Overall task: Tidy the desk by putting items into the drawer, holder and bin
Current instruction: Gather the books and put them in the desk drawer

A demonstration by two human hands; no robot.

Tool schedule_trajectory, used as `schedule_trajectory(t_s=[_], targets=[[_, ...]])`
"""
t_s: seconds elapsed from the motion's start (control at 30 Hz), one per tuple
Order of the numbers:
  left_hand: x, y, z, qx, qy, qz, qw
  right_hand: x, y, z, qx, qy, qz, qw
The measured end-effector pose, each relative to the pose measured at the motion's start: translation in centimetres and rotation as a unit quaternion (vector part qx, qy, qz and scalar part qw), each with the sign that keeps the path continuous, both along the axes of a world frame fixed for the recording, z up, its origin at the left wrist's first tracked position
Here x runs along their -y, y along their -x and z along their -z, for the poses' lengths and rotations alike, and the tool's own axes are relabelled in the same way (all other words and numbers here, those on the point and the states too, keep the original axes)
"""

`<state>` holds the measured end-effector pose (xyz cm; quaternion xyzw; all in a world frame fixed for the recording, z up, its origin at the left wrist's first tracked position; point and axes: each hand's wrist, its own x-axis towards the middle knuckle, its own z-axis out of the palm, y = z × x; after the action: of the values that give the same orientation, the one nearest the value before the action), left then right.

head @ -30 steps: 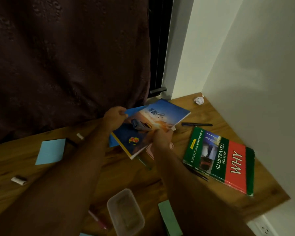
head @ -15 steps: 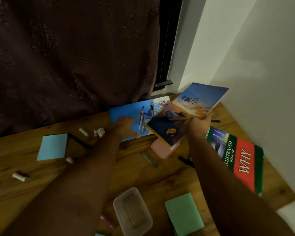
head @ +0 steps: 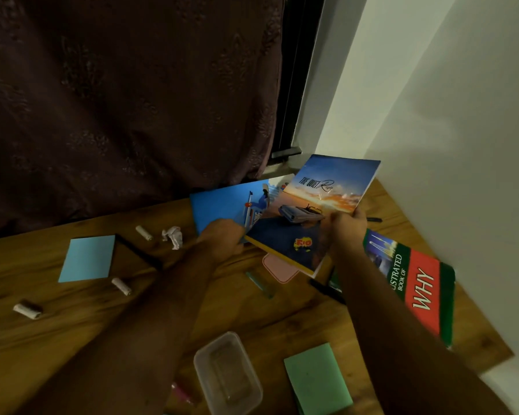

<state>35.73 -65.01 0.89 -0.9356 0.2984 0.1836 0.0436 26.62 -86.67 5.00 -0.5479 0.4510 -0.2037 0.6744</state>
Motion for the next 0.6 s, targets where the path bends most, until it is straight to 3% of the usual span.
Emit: schedule_trajectory(t_s=[0.17, 0.4, 0.5, 0.6], targets=[[0.6, 0.6, -1.5, 0.022, -0.003, -0.032, 0.999, 1.7, 0.8, -0.2, 0.053, -0.014, -0.032, 0.998], [-0.9, -0.2, -4.4, 0.095, 0.148, -0.074, 0.982, 3.7, 2.2, -1.2, 0.133, -0.134, -0.106, 0.976], [-1.6, -0.1, -5.6, 0.186, 0.221, -0.012, 0.957, 4.2, 2.3, -2.5, 0.155, -0.142, -0.151, 0.966], [-2.2, 0.0, -7.4, 0.199, 0.270, 0.033, 0.942, 4.6, 2.5, -5.3, 0.173, -0.109, -0.224, 0.953]])
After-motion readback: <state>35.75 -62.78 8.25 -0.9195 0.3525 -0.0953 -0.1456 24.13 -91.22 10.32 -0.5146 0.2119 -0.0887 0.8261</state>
